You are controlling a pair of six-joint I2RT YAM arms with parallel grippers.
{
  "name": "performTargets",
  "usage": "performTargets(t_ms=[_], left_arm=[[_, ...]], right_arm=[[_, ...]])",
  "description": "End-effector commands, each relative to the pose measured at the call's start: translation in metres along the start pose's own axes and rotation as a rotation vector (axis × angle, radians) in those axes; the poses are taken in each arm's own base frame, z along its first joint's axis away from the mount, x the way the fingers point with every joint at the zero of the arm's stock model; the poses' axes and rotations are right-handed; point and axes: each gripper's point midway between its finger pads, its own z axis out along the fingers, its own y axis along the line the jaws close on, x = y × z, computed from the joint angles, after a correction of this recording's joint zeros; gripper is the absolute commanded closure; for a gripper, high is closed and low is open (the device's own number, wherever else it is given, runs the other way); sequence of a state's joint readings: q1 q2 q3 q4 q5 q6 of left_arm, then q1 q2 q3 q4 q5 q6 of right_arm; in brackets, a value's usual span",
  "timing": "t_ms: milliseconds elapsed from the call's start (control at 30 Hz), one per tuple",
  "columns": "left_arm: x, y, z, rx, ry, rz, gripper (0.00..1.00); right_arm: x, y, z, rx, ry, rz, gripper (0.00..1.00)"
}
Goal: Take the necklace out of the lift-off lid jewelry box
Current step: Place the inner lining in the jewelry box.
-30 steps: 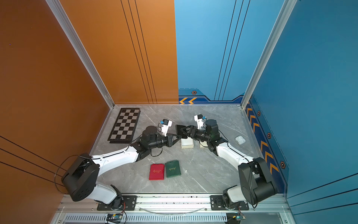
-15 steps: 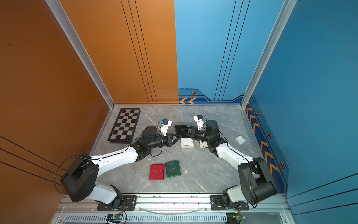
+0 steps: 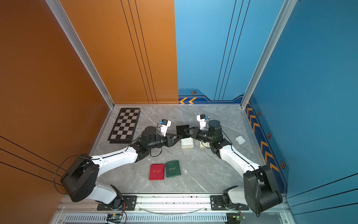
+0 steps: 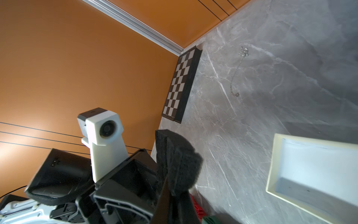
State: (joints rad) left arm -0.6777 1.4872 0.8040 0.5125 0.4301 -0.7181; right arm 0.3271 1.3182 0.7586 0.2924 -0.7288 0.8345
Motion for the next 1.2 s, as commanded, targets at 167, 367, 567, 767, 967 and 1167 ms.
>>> performTargets(t_ms=[167, 367, 567, 767, 967, 1167], left_arm=[[-0.007, 0.037, -0.026, -0.099, -0.065, -0.065, 0.53], [-0.001, 0.057, -0.034, -0.242, -0.038, -0.046, 0.53], [0.009, 0.063, -0.031, -0.412, 0.053, 0.058, 0.54], [0.015, 0.061, -0.022, -0.514, 0.133, 0.158, 0.54], [0.013, 0.060, -0.006, -0.543, 0.173, 0.196, 0.55], [0.021, 0.063, 0.009, -0.541, 0.213, 0.198, 0.57]], right_arm=[[0.001, -0.039, -0.014, 0.264, -0.002, -0.020, 0.94], [0.003, -0.065, -0.010, 0.366, 0.015, 0.011, 0.96], [0.002, -0.082, 0.006, 0.392, 0.057, 0.020, 0.96], [0.002, -0.097, 0.024, 0.411, 0.103, 0.020, 0.97], [0.004, -0.108, 0.036, 0.420, 0.134, 0.008, 0.97], [0.009, -0.118, 0.046, 0.425, 0.165, 0.020, 0.97]])
